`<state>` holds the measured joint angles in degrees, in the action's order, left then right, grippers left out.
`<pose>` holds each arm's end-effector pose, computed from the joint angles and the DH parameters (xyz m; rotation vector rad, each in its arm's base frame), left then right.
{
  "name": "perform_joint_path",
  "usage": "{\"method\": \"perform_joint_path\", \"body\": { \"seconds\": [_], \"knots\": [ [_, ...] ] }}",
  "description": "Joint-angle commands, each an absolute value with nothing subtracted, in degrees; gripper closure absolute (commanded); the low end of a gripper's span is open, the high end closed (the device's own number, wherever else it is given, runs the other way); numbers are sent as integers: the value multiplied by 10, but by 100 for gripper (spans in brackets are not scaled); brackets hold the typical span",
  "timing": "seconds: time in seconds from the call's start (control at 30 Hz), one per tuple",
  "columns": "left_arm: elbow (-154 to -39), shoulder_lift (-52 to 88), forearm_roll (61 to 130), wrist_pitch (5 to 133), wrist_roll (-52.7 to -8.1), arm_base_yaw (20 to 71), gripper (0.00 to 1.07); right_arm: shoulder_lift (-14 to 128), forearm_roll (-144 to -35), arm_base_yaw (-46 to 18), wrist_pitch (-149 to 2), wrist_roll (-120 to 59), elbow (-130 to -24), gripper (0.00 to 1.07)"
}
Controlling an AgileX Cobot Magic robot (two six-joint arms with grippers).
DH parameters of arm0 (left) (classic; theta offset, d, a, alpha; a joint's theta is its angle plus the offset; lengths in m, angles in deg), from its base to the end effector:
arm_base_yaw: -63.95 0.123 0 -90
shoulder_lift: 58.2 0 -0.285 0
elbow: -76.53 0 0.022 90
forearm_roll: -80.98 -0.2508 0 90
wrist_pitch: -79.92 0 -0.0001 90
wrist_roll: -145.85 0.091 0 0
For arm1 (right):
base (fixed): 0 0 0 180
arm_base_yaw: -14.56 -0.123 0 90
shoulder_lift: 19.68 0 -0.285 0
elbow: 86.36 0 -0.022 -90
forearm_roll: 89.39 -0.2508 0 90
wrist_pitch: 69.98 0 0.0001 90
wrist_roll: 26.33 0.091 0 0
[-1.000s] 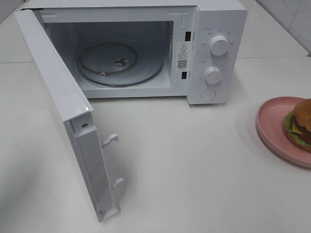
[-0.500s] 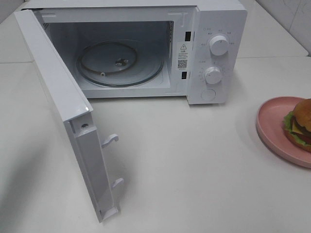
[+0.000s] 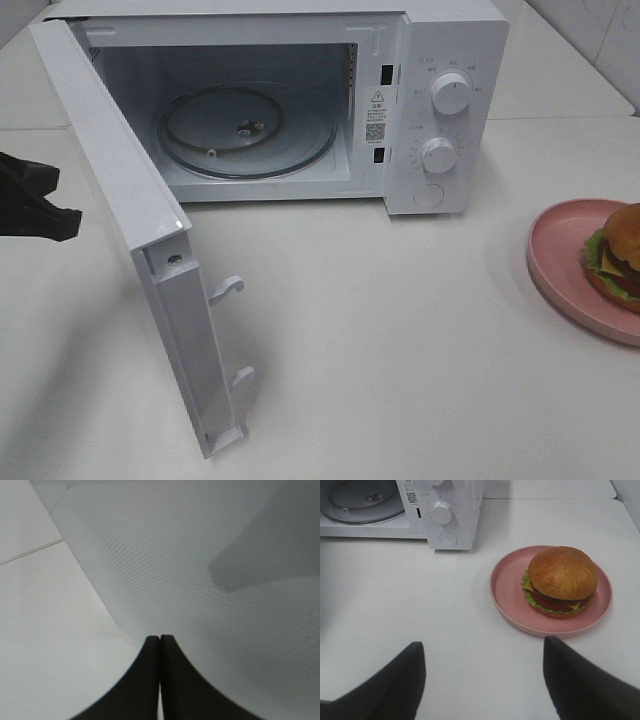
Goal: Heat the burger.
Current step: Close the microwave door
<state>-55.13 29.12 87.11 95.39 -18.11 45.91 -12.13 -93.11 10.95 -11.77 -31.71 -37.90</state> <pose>0.2444 -0.0769 0.1977 0.4942 2.0404 -0.0533 -0.0043 0.0048 0.2816 -0.1576 1.9861 0.0571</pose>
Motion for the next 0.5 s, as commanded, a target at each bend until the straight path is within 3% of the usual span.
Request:
{"method": "perform_joint_path", "body": {
  "seconds": [0.03,0.5],
  "knots": [
    [-554,324,873,1015,-182,430,106,-137,-928,112,-125,-323,-379,43],
    [-592,428,863,1088,-185,359,106,-137,-928,112,-125,-323,-379,43]
  ]
}}
